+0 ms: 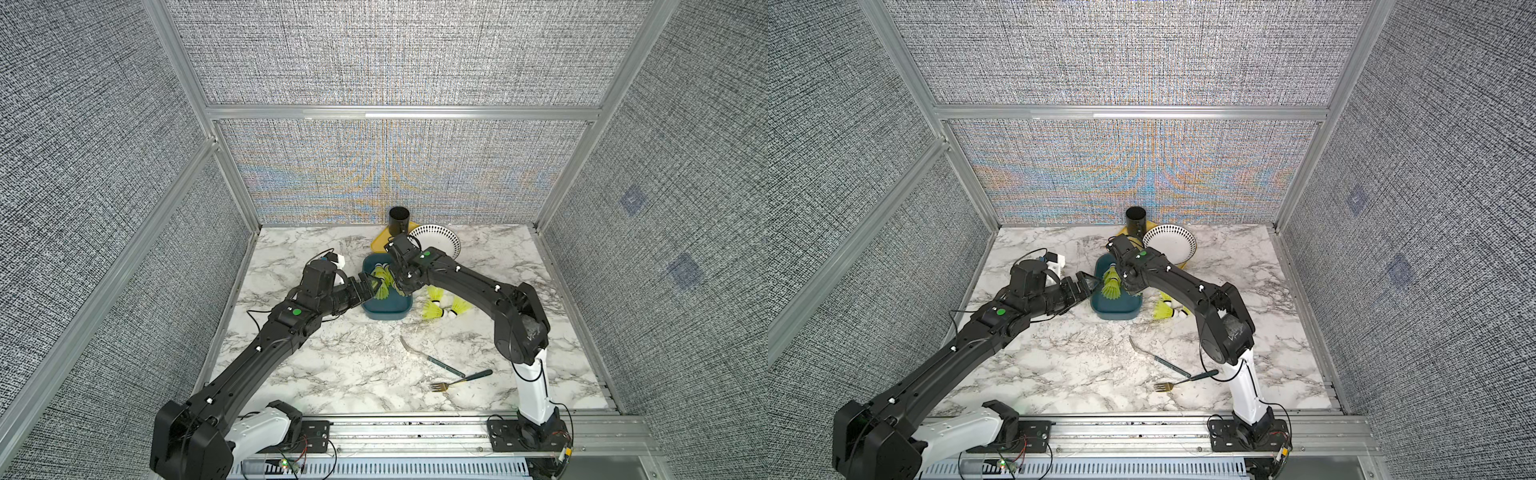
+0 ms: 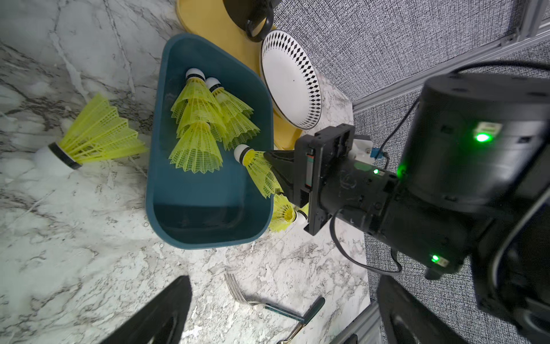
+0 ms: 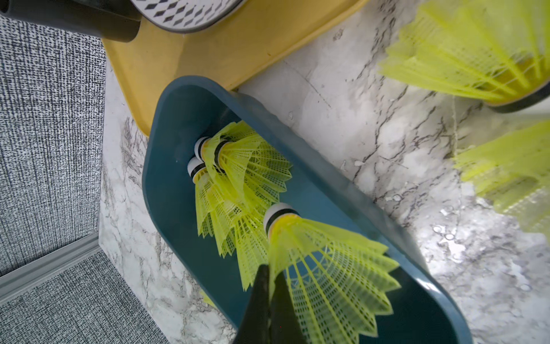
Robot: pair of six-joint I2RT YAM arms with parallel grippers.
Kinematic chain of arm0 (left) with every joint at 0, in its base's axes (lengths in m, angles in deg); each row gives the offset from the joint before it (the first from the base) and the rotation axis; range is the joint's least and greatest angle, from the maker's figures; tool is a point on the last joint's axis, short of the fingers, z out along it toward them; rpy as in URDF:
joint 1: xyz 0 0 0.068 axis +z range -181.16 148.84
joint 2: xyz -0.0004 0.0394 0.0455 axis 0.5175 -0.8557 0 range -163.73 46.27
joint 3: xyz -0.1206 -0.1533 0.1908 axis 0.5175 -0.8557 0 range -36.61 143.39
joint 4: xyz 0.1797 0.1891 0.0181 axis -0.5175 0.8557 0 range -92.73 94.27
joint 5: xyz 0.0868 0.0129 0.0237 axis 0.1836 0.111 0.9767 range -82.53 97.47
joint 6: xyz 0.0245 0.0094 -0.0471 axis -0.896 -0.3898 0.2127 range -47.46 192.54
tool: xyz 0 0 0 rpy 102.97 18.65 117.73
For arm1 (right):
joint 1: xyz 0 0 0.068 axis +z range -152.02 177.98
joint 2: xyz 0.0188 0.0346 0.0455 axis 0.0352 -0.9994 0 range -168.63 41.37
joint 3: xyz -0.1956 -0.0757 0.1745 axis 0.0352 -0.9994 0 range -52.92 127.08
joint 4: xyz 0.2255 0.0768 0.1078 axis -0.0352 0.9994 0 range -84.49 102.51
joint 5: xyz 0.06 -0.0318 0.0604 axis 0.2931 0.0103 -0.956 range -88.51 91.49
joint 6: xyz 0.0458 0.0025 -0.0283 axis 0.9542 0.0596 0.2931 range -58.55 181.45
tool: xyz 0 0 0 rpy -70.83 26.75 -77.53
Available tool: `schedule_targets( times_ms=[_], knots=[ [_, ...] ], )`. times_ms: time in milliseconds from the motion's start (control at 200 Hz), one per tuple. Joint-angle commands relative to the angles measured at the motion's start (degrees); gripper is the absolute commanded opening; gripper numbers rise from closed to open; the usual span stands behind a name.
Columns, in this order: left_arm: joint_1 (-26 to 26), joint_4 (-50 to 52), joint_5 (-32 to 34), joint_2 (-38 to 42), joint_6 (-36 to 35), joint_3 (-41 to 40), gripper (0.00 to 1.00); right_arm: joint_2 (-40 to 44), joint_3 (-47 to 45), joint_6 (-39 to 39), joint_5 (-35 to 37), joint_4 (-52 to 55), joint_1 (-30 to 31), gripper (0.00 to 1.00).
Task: Put the shuttlecocks into the storage box
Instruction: Place the shuttlecock in the storage box.
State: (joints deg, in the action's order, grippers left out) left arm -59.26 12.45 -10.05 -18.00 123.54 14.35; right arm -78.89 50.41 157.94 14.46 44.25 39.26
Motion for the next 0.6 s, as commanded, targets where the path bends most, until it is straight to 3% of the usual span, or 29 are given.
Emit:
schedule_targets(
  times_ms=[0,591],
  knots=[
    [0.05,1.46,-0.23,1.38,-0.91,-0.42,1.0,-0.01,-0.57,1.6,2.99,-0.9,0.1,0.0],
    [0.04,4.2,-3.12,3.41,-2.31,-0.47,1.0,1.96,-8.32,1.25,4.3,-19.12,0.39,0.0]
  ],
)
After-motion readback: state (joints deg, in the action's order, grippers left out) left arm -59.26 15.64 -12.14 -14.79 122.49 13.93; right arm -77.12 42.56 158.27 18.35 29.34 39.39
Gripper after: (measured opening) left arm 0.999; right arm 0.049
